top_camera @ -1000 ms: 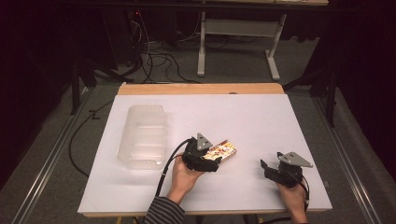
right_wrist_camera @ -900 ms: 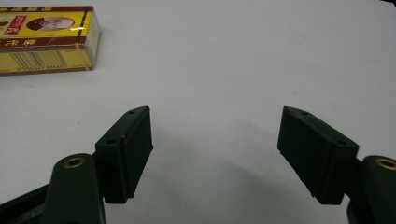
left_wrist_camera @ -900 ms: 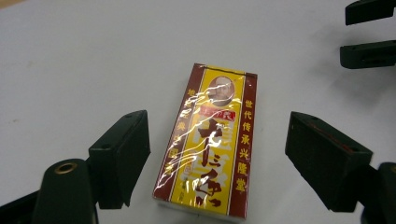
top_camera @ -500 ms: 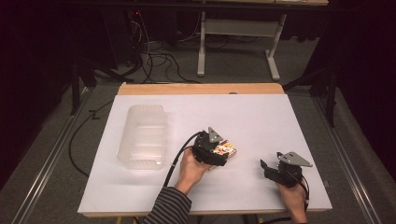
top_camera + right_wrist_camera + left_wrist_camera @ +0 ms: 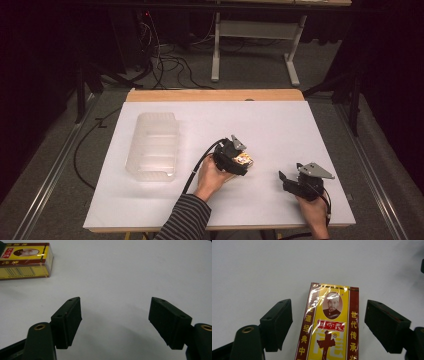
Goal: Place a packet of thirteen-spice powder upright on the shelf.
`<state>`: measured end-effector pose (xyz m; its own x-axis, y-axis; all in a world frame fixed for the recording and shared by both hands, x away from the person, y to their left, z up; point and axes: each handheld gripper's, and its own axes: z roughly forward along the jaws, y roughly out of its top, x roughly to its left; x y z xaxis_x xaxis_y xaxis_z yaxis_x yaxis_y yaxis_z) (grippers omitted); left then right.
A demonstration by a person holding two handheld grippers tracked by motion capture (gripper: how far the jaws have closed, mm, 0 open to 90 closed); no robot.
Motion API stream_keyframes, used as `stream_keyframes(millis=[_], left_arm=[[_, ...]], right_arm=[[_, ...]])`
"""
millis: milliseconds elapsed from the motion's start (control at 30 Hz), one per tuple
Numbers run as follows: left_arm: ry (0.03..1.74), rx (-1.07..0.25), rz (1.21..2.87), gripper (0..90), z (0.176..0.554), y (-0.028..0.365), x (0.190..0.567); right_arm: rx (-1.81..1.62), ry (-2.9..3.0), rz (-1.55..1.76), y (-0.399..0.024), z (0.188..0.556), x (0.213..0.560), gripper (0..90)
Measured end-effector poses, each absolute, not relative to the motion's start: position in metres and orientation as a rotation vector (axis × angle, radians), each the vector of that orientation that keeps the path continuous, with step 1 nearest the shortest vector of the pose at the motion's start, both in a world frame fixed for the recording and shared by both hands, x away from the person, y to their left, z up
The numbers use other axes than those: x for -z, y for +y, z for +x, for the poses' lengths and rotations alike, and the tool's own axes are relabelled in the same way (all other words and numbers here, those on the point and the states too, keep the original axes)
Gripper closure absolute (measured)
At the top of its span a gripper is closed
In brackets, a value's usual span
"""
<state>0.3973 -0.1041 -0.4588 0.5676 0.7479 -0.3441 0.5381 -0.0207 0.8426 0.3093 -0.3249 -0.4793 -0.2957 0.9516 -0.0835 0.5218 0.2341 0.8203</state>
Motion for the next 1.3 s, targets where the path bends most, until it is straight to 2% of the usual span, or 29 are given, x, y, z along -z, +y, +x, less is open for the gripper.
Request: stream_keyframes(millis=[767, 1300], left_arm=[[1.085, -0.22, 1.741, 28.3, 0.404, -0.116, 0.481], [1.08, -0.226, 1.743, 32.5, 0.404, -0.112, 0.479]], right_arm=[[-0.933, 1.917, 1.347, -0.325, 0.309, 0.479, 26.8], [-0.93, 1.918, 1.345, -0.325, 0.309, 0.479, 26.7]])
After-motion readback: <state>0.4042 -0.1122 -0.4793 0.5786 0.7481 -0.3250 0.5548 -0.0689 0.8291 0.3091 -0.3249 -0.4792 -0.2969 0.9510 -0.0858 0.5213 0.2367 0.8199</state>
